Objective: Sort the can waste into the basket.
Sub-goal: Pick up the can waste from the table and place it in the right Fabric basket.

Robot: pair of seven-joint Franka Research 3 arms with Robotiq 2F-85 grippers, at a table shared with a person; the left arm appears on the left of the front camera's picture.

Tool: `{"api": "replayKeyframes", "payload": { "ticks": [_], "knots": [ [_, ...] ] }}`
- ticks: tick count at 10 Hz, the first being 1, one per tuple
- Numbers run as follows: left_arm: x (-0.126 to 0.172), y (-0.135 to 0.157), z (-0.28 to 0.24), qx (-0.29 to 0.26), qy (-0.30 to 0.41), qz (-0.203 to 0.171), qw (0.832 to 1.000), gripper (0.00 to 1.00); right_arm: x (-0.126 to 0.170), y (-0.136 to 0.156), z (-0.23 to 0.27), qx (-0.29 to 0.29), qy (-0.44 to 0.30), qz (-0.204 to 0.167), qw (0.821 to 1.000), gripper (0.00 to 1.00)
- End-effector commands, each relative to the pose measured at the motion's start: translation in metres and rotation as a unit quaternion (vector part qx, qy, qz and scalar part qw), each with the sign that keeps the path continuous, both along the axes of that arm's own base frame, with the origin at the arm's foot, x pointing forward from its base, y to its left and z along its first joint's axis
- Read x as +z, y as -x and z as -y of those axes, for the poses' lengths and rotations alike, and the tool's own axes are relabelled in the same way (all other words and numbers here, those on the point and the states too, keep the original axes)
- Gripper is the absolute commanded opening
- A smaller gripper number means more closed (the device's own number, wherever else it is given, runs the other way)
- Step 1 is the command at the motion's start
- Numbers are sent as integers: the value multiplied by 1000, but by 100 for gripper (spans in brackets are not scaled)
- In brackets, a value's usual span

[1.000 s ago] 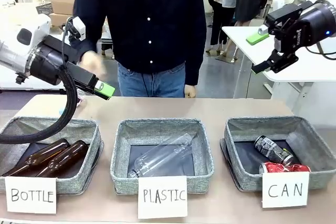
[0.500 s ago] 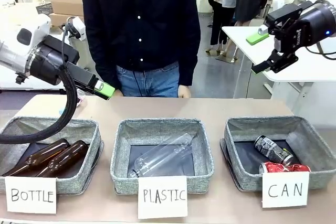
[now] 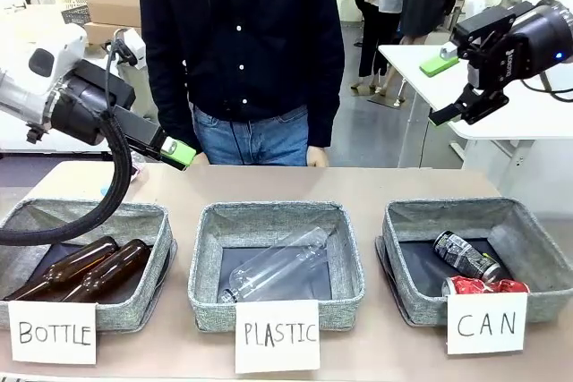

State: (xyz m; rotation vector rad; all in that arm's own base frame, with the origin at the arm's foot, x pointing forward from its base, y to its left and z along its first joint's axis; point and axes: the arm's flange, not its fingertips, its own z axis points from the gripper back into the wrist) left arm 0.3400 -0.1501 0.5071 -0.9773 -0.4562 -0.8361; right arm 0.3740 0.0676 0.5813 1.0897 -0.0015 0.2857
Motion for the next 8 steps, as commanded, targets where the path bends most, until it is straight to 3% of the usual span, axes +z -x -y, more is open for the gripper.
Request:
{"api": "replayKeyframes", "payload": {
  "ticks": [1, 8],
  "knots": [
    [4, 0, -2, 0, -3, -3, 1000, 100, -1, 0, 2, 2, -9, 7, 1000, 100],
    [4, 0, -2, 0, -3, -3, 1000, 100, -1, 0, 2, 2, -9, 7, 1000, 100]
  ]
}}
